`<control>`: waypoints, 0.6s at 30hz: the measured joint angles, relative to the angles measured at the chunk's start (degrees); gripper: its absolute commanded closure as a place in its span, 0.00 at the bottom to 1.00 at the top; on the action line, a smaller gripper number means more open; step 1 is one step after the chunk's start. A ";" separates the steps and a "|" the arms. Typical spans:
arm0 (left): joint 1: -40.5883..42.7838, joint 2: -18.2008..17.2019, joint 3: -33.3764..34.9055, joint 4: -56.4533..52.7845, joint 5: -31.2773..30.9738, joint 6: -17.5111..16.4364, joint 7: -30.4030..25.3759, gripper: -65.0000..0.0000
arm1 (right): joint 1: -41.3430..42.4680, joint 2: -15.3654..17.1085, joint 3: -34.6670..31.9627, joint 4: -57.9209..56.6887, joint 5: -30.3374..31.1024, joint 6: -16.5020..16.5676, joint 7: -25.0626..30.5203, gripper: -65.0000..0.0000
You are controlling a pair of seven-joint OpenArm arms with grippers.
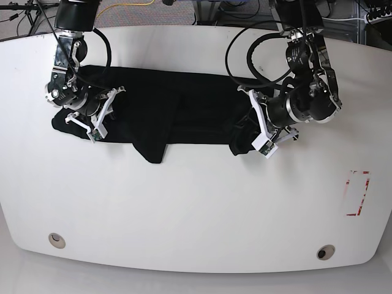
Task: Fold the T-shirt properly
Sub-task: 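Fold the band end with the left gripper toward the right gripper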
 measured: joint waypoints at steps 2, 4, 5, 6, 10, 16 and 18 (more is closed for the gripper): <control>-0.15 0.48 0.00 0.02 -0.02 0.00 -0.17 0.68 | 0.00 0.00 -0.02 0.00 0.00 0.02 -0.02 0.80; -0.15 0.55 0.04 0.00 -0.07 0.00 -0.42 0.61 | 0.00 -0.02 -0.02 0.00 -0.02 0.02 -0.02 0.80; -0.15 0.55 0.04 0.00 -0.04 -0.02 -0.42 0.58 | 0.00 -0.02 -0.02 0.00 -0.02 0.02 -0.02 0.80; -0.11 0.55 0.04 0.00 0.07 0.00 -0.33 0.54 | 0.00 -0.02 -0.02 0.00 -0.02 0.02 -0.02 0.80; -0.15 0.44 1.16 0.02 0.39 0.00 -0.22 0.44 | 0.00 0.00 -0.02 0.00 -0.02 0.02 -0.02 0.80; -0.17 2.51 5.86 0.13 0.00 0.00 0.63 0.41 | 0.02 0.00 -0.02 0.00 -0.02 0.02 -0.04 0.80; -0.37 4.11 6.86 0.17 -0.92 -0.02 2.71 0.41 | 0.02 0.00 -0.02 0.00 0.00 0.02 -0.02 0.80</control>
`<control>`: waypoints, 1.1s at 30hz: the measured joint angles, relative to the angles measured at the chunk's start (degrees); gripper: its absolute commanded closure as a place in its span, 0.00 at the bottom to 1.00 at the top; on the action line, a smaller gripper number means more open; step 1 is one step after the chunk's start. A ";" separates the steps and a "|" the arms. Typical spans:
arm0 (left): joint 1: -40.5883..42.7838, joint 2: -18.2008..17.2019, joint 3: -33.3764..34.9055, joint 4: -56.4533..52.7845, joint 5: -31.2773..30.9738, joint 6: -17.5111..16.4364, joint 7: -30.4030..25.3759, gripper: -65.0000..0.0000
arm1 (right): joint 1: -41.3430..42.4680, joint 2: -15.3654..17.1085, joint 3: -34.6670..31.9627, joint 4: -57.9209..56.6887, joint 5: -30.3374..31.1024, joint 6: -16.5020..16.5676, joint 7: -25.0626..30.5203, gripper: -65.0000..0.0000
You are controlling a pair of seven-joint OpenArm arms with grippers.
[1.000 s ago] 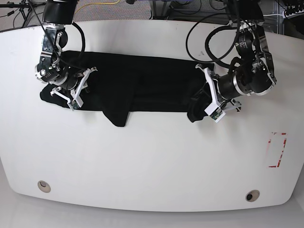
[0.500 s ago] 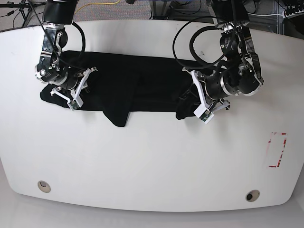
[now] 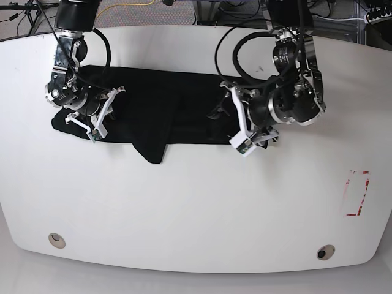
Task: Fold the T-shirt properly
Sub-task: 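Fold the band end with the left gripper toward the right gripper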
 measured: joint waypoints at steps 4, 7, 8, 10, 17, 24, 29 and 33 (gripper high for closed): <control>-1.57 1.01 0.39 0.02 -6.14 0.02 -0.02 0.41 | 0.00 -0.02 0.00 0.00 0.02 -0.02 0.02 0.80; -3.37 1.03 -2.58 0.22 -8.09 0.02 -0.44 0.41 | 0.00 -0.17 0.00 0.11 -0.04 0.00 -0.07 0.80; -3.85 0.92 -3.80 0.26 -8.13 0.00 -0.59 0.41 | 0.00 -0.37 0.00 0.24 -0.17 0.00 -0.13 0.80; -4.76 0.74 -7.02 0.24 -7.63 0.00 -0.50 0.41 | -0.15 -1.01 0.07 1.01 -1.11 0.00 -0.26 0.80; -6.43 -0.13 -13.38 -0.07 -6.91 0.02 0.07 0.42 | -0.87 -1.77 -0.02 1.86 -0.85 -0.11 -0.39 0.80; -6.34 -5.35 -12.09 -4.26 -4.37 0.02 -0.72 0.46 | -1.25 -1.79 0.00 2.64 -0.74 -0.09 -0.59 0.80; -2.95 -8.59 -11.17 -8.37 -1.31 0.00 -4.20 0.68 | -2.08 -2.12 -0.28 7.52 -0.98 -0.07 -3.15 0.80; -0.79 -9.88 -10.34 -11.87 0.85 0.00 -8.70 0.80 | -1.99 -2.08 -0.31 12.39 -0.94 0.09 -7.08 0.79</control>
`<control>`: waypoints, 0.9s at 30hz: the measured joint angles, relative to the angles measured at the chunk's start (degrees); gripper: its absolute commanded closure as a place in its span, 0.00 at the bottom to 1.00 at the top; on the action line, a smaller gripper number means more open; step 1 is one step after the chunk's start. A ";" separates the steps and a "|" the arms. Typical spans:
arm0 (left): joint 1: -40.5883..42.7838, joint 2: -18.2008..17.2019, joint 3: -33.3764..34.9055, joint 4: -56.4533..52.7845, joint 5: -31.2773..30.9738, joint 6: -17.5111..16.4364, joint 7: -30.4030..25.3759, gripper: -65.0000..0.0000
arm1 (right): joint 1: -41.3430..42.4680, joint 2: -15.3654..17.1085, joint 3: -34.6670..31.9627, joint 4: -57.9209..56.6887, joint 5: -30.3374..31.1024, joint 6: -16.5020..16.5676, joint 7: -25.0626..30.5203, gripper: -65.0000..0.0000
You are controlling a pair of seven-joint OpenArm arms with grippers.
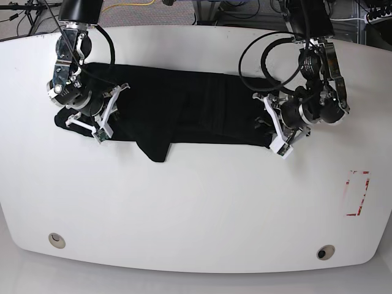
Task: Fold the T-shirt properly
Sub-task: 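Fold the band end with the left gripper toward the right gripper, then regrasp the band ends with both grippers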
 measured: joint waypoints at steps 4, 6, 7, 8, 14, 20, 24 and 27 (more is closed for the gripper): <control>1.20 -1.88 0.15 -4.63 0.13 0.00 -3.41 0.81 | 0.92 -1.33 0.83 6.43 -0.35 0.00 -3.45 0.77; 1.36 -2.64 -0.02 -7.06 0.50 0.02 -3.89 0.81 | 1.66 -2.84 1.92 9.03 -0.42 -0.04 -5.16 0.69; 1.53 -2.99 -0.07 -8.70 0.52 0.02 -4.61 0.81 | 2.27 -3.85 2.75 10.56 0.22 0.00 -6.23 0.65; 1.64 -3.21 -0.09 -9.40 0.48 0.07 -4.96 0.81 | 2.64 -4.24 3.26 11.13 0.35 -0.02 -6.40 0.57; 1.53 -5.20 -0.09 -15.15 -2.73 -0.42 -10.78 0.81 | 7.43 -8.28 15.08 12.74 0.70 0.09 -14.29 0.11; 1.14 -6.75 -0.02 -18.95 -5.03 -1.11 -13.68 0.81 | 11.13 -10.23 26.97 12.28 1.92 -0.11 -18.51 0.00; 0.98 -7.04 -0.04 -19.26 -5.33 -1.14 -13.88 0.81 | 13.46 -10.27 33.40 10.12 8.15 -0.15 -21.22 0.00; 1.03 -7.08 -0.04 -19.30 -5.20 -1.11 -14.01 0.81 | 15.17 -8.00 39.76 5.73 12.63 -0.02 -23.21 0.00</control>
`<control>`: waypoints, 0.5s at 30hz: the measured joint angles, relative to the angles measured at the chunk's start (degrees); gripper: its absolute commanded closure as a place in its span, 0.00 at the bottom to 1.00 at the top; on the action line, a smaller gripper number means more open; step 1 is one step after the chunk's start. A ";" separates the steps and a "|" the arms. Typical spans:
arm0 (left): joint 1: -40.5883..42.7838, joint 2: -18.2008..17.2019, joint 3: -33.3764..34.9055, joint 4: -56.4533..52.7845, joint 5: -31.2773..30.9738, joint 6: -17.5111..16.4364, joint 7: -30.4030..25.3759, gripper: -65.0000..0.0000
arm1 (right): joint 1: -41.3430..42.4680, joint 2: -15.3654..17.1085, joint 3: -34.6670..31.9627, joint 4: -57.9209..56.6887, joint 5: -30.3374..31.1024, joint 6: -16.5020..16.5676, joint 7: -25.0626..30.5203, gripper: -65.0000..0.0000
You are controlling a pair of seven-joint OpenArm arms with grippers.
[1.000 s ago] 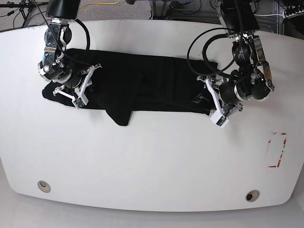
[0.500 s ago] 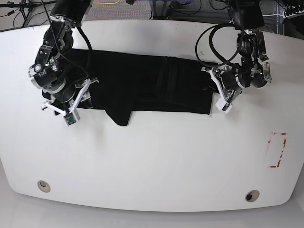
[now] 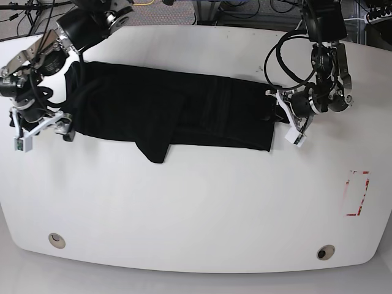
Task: Fold the T-shirt properly
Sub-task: 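Regrasp the band ends with both grippers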
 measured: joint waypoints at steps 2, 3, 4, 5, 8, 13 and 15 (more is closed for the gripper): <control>-0.02 -0.13 0.02 0.00 0.07 0.00 0.00 0.81 | 0.72 1.88 2.91 -4.22 1.40 -0.50 -1.05 0.00; -0.02 -0.28 0.02 0.00 0.04 -0.02 0.00 0.81 | 0.98 2.80 4.46 -6.71 2.21 -0.22 -1.25 0.00; -0.02 -0.37 0.02 0.00 0.02 -0.02 0.00 0.81 | 1.11 3.72 5.55 -9.35 2.80 -0.39 -1.25 0.00; -0.02 -0.46 0.02 0.00 0.00 -0.02 -0.02 0.81 | 1.20 4.55 6.32 -11.56 3.21 -0.33 -1.29 0.00; -0.02 -0.66 0.02 0.00 -0.02 -0.02 -0.04 0.81 | 1.42 7.21 8.15 -19.30 4.83 -0.35 -1.22 0.00; -0.02 -1.09 0.02 -0.02 0.02 -0.02 -0.04 0.81 | 1.42 11.06 9.99 -29.20 7.04 -0.15 -0.55 0.00; -0.02 -1.07 0.02 0.00 0.24 0.00 -0.04 0.81 | 0.61 11.93 10.19 -31.34 7.50 -0.20 0.44 0.00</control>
